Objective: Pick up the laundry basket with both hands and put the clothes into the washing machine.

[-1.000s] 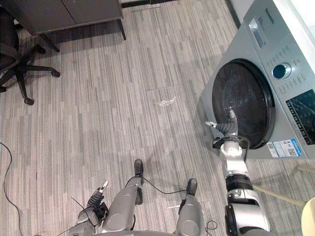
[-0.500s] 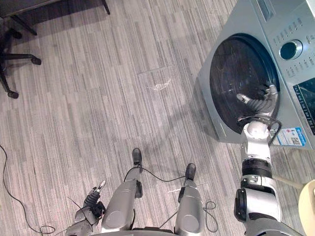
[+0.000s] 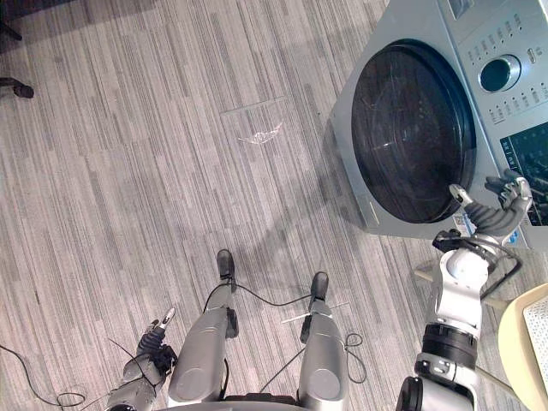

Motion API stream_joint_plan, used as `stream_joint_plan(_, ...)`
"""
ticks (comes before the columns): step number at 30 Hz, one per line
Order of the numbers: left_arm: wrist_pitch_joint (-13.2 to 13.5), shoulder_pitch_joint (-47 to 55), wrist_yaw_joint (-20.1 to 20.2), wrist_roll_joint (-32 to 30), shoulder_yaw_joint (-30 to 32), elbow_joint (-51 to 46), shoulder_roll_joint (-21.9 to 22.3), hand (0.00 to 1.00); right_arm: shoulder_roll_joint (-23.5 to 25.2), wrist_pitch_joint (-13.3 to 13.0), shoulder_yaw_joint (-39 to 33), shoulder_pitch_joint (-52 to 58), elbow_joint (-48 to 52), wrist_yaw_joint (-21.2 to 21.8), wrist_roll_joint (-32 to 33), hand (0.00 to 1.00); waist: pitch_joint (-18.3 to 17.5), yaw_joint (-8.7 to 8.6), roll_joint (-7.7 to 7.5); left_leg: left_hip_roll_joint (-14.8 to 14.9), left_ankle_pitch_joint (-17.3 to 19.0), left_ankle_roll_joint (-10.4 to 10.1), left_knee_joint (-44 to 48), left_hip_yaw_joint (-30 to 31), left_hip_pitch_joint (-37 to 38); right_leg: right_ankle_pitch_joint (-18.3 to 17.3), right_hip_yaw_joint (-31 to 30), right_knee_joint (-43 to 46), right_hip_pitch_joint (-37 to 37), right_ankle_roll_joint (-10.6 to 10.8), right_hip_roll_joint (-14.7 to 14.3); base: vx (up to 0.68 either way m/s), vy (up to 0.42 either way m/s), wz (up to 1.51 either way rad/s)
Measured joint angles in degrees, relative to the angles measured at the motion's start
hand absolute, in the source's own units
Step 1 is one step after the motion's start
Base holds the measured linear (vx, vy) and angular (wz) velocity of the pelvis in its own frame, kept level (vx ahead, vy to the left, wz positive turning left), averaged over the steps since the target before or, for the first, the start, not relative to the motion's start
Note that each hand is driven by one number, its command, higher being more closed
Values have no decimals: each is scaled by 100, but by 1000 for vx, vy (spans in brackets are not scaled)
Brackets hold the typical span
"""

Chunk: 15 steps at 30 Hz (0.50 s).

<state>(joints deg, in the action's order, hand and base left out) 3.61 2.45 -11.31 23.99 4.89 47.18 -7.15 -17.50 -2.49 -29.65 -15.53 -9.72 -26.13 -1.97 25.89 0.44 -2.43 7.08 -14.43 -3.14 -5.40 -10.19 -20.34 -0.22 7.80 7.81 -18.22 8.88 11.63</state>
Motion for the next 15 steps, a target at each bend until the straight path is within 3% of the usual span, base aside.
stream_joint_plan(7, 6, 0, -7, 3, 29, -10, -37, 0, 137, -11, 6, -111, -179, -11, -21, 0, 33, -24, -62, -2, 0, 0, 1, 4, -9, 0, 0, 15, -14, 0, 2, 0, 0, 0)
stream_joint_plan(10, 14, 1, -12, 9, 15, -28, -45, 0, 20, -60, 84, -503, -811, -13, 109, 0, 35, 15, -65, -4, 0, 0, 1, 14, -44, 0, 2, 33, -54, 0, 3, 0, 0, 0)
stream_joint_plan(15, 81, 2, -11, 27, -96, -60, -87, 0, -693, -61, 675, -1705, -2726, 26, 607, 0, 58, 41, -23, -20, -25, 27, 2, 69, -191, 4, 26, 88, -198, 1, 13, 6, -5, 3)
